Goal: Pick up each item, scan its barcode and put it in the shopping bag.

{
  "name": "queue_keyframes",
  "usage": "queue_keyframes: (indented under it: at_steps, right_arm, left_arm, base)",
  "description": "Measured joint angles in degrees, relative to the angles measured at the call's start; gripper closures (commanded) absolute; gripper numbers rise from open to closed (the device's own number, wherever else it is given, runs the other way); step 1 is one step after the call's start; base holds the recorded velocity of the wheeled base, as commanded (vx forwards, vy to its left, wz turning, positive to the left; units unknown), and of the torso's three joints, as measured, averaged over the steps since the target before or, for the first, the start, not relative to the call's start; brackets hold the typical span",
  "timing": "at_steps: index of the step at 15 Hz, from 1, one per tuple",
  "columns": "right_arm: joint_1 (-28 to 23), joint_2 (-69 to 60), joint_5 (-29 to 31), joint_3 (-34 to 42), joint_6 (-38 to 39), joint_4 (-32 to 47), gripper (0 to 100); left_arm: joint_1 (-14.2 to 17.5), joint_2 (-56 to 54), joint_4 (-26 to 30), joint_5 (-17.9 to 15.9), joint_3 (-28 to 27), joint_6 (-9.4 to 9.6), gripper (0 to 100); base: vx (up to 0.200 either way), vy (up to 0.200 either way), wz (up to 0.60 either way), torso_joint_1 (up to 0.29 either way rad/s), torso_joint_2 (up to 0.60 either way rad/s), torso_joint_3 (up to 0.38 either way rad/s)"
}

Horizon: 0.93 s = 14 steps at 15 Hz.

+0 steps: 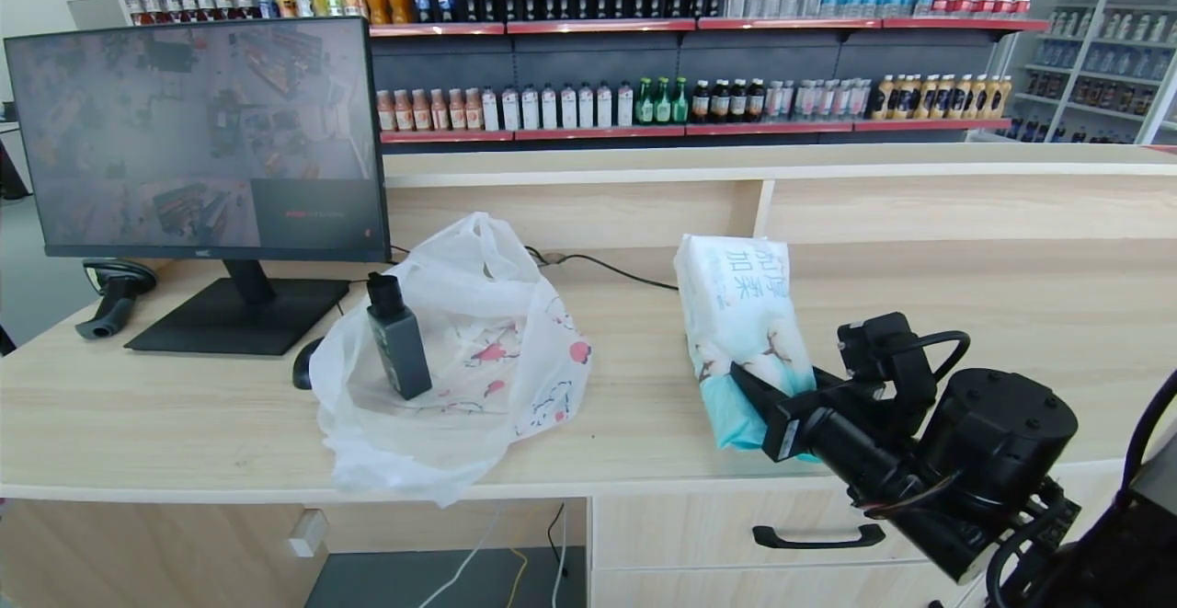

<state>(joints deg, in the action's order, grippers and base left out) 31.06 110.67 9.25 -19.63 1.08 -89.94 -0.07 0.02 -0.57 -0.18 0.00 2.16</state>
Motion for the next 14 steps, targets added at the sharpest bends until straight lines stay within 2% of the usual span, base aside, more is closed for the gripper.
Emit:
queue_keyframes:
  at_steps: [14]
  right_arm:
    - [-1.9, 1.84, 0.43, 0.98, -0.05, -0.16, 100]
  left_arm:
    - [-0.04, 0.0, 0.11, 0.0, 0.0, -0.22, 0]
  base:
    - [0.0, 0.0, 0.0, 0.0, 0.0, 0.0]
